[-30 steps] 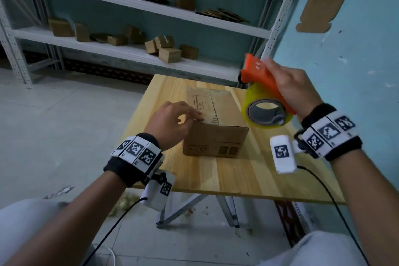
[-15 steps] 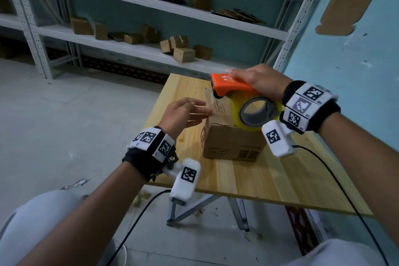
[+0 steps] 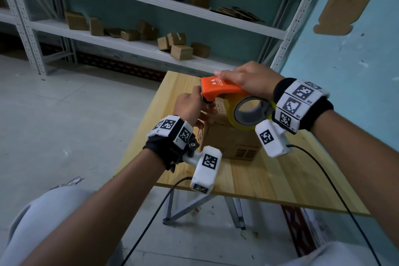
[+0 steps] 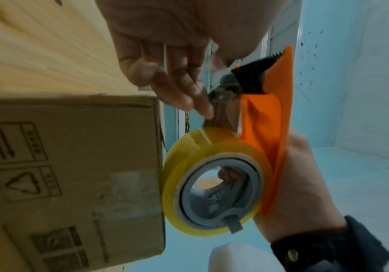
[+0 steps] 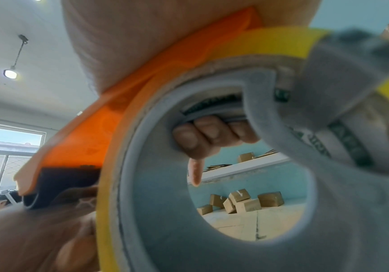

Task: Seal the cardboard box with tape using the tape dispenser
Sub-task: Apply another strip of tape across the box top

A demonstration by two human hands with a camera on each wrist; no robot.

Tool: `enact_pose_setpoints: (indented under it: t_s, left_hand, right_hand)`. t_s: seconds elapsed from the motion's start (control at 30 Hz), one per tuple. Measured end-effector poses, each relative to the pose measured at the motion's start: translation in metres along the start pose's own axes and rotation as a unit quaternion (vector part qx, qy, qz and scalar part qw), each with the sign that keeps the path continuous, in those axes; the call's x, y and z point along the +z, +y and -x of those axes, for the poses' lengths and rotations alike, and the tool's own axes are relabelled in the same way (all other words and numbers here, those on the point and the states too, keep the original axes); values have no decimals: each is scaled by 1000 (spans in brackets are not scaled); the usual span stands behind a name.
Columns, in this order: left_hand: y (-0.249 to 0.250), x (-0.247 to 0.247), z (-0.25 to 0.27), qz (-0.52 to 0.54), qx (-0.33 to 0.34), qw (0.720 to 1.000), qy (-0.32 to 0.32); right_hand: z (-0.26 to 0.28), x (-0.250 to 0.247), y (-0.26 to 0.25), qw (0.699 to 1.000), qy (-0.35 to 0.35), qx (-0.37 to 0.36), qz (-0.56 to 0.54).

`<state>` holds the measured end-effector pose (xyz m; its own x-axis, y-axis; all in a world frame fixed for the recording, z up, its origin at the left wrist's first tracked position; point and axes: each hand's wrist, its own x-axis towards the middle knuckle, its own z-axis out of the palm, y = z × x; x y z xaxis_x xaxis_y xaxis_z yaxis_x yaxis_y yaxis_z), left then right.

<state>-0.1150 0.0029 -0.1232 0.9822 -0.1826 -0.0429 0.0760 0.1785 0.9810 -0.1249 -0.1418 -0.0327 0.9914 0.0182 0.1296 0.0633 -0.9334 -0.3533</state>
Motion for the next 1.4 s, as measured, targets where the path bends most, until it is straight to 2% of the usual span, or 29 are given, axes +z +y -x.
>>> enact_pose_setpoints:
  t_s: [0.3,0.63,0.83,1.0,1.4]
  left_hand:
    - [-5,1,-5,-35,31,997,67]
    - [-6,-7,-7,-112,84,987,74]
    - [-8,-4,-5,-201,120,970,69]
    - [-5,-4,-2,-273,150,948,70]
    - [-6,-4,3,-324,156,931,59]
  right_hand:
    - [-1,-1,-2,1000,4,11,29]
    - [2,-19,-19,993,-66,15,100]
    - [6,-24,-17,985,-58,5,164]
    - [12,-24,-12,983,-58,6,173]
    - [21,-26,-7,980,-76,10,181]
